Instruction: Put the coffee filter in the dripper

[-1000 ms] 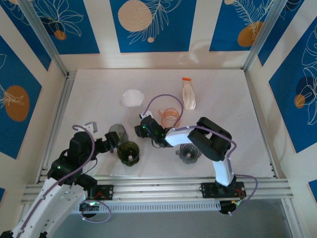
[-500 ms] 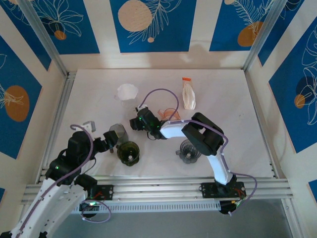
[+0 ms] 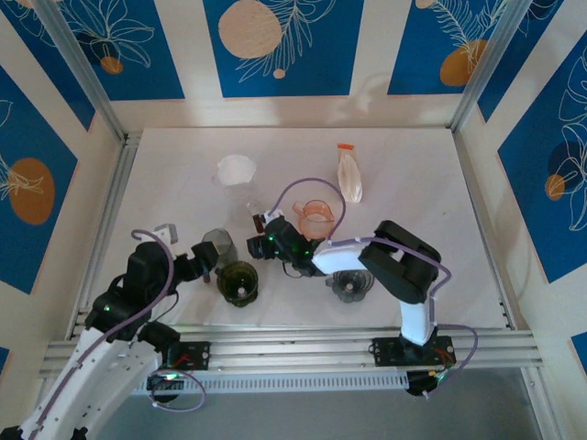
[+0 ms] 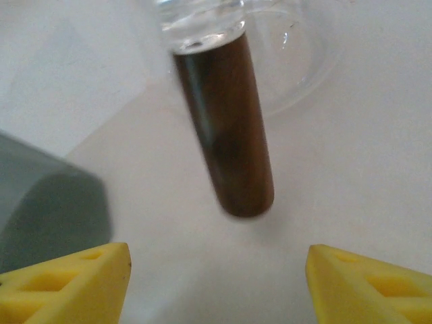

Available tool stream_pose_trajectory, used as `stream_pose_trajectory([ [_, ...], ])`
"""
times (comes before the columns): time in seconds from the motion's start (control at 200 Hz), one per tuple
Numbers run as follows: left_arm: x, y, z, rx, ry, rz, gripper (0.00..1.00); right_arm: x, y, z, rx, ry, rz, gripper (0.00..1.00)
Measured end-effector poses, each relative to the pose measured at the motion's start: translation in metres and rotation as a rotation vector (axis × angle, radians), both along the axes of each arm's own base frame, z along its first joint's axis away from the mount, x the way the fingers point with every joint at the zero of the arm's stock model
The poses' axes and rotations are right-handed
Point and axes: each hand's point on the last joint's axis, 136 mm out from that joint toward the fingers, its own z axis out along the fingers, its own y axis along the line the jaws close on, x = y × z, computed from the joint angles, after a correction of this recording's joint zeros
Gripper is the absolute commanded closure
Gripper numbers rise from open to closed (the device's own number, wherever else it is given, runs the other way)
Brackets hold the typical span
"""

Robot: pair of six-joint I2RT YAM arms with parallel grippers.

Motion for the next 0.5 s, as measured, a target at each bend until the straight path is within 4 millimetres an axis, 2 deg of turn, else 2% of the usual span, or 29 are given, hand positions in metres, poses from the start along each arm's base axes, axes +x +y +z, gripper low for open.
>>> stream_pose_trajectory([
  [0.095,0.006,-0.002,-0.012,0.029,0.051,0.001,0.09,-0.020,-0.010,0.016,0.024,0.006,-0.003,0.31],
  [0.275,0.030,-0.002,-0.050,0.119,0.188,0.036,0.10,-0.054,-0.019,0.048,0.060,0.002,0.015,0.31],
  [0.5,0.058,-0.008,-0.073,0.177,0.221,0.032,0.14,-0.093,-0.034,0.072,0.083,0.037,0.066,0.31],
])
